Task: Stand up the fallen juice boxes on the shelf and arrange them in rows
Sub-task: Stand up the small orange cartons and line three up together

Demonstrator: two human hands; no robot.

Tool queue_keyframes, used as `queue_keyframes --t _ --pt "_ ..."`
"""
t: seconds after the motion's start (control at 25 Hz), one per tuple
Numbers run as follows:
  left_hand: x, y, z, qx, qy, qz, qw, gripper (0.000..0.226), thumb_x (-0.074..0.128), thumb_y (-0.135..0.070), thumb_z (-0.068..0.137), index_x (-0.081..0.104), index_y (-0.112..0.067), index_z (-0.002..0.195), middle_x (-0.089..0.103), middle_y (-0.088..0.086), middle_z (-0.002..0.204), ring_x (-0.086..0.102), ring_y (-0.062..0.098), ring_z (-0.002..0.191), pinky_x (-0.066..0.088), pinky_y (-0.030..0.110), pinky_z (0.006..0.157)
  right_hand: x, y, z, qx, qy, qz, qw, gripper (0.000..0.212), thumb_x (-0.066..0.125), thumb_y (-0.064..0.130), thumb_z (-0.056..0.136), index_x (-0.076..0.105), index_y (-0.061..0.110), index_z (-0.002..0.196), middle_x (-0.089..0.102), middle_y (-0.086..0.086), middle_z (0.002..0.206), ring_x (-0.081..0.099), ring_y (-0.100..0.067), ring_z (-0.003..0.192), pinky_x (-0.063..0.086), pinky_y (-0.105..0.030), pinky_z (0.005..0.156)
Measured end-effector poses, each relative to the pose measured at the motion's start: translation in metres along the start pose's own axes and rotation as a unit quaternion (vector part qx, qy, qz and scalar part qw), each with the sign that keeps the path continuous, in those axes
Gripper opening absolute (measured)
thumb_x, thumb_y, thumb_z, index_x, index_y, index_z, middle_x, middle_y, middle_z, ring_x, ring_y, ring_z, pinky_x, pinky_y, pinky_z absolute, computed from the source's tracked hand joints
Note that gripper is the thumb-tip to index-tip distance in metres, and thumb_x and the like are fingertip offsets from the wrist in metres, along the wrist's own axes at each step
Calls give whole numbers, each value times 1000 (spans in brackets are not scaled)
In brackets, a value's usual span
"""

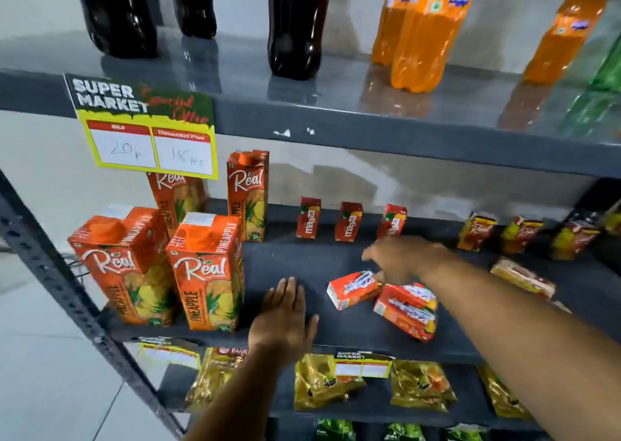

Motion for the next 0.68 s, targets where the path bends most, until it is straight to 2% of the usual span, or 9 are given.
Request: queue_keyframes --t 0.08,0.16,0.32,0.48,0.56,0.68 --pt "-1 1 1 9 -7 -16 1000 75 17 -53 96 4 -4 151 0 14 161 -5 26 147 -3 39 118 7 -1 13 3 -8 2 1000 41 64 24 86 58 22 127 62 -6 129 59 -28 113 51 -45 91" --pt "-4 0 0 25 -13 -16 999 76 18 -53 96 2 -3 151 -3 14 161 -8 25 147 -4 38 118 18 2 20 -10 23 -9 1000 45 65 25 85 57 24 129 60 -3 133 56 -26 118 48 -43 97" --pt "-11 4 1 33 25 11 999 77 19 -55 96 -3 -4 151 -9 11 161 -12 22 146 -4 37 118 21 7 38 -58 60 17 996 36 73 37 79 62 31 112 67 2 115 59 -17 96 44 -33 75" --pt "-12 4 -1 31 17 13 999 74 18 -54 97 -2 -7 151 -9 9 161 -13 20 146 -7 35 118 33 11 44 -53 102 44 992 57 76 36 72 53 37 125 62 4 120 59 -17 99 44 -33 75" --pt "-10 5 0 23 10 12 1000 73 16 -53 97 -1 -7 151 -9 8 161 -13 19 146 -7 34 118 36 9 46 -65 87 25 994 57 78 33 72 53 36 124 62 3 120 58 -18 100 41 -32 74" --pt "-7 6 2 17 1 14 1000 73 14 -54 96 0 -8 151 -7 8 162 -11 19 147 -6 35 118 20 9 47 -99 49 -28 993 56 79 32 69 55 33 120 62 2 115 58 -20 100 47 -37 78"
Point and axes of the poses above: each hand's wrist, its own z-axis towards the middle knuckle, its own x-axis out of the palm, y = z × x, the point moved 1 cm from there along z, towards the middle knuckle
